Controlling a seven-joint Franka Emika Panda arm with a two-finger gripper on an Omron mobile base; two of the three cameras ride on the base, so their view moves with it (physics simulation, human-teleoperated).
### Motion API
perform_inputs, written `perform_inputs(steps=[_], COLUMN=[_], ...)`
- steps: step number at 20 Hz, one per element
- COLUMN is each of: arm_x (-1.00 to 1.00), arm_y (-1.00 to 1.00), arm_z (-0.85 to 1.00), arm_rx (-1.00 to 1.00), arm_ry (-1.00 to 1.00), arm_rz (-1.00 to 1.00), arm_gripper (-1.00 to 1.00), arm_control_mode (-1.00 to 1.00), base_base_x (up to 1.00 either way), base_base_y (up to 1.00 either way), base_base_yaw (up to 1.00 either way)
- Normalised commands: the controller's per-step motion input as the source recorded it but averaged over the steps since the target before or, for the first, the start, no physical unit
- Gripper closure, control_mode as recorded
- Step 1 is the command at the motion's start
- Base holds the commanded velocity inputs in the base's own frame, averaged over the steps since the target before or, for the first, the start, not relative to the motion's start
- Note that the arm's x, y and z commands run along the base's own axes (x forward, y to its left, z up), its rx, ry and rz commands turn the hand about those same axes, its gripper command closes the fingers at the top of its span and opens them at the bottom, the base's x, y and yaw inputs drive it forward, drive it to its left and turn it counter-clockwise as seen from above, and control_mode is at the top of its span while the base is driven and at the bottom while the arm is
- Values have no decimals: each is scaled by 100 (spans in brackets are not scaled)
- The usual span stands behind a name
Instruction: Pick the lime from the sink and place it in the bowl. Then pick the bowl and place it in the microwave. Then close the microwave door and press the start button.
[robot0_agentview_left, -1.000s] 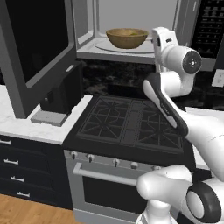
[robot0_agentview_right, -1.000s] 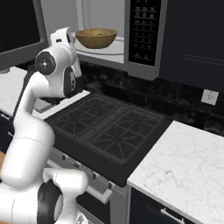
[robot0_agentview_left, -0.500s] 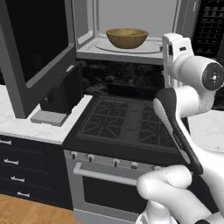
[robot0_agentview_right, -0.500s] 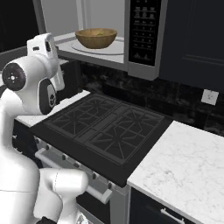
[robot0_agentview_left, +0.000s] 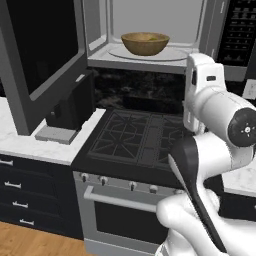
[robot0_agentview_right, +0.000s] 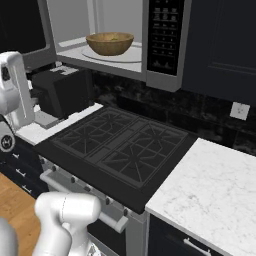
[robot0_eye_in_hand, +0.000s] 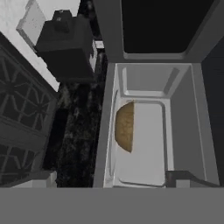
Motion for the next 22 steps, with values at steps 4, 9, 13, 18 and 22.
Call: perform_inputs(steps=[4, 9, 13, 18, 22], arm_x=[-98, -69, -14, -1, 0], arm_y=[53, 58, 76, 77, 78], arm_z=[0, -2, -17, -27, -34], arm_rx=[11, 3, 0, 0, 0], arm_ry=[0, -6, -14, -8, -3], arm_rz=[-12, -8, -1, -4, -5], arm_gripper=[-100, -100, -100, -100, -100], arm_control_mode=[-100, -100, -100, -100, -100], base_base_x=[0, 0, 0, 0, 0], base_base_y=[0, 0, 0, 0, 0], base_base_yaw=[0, 0, 0, 0, 0])
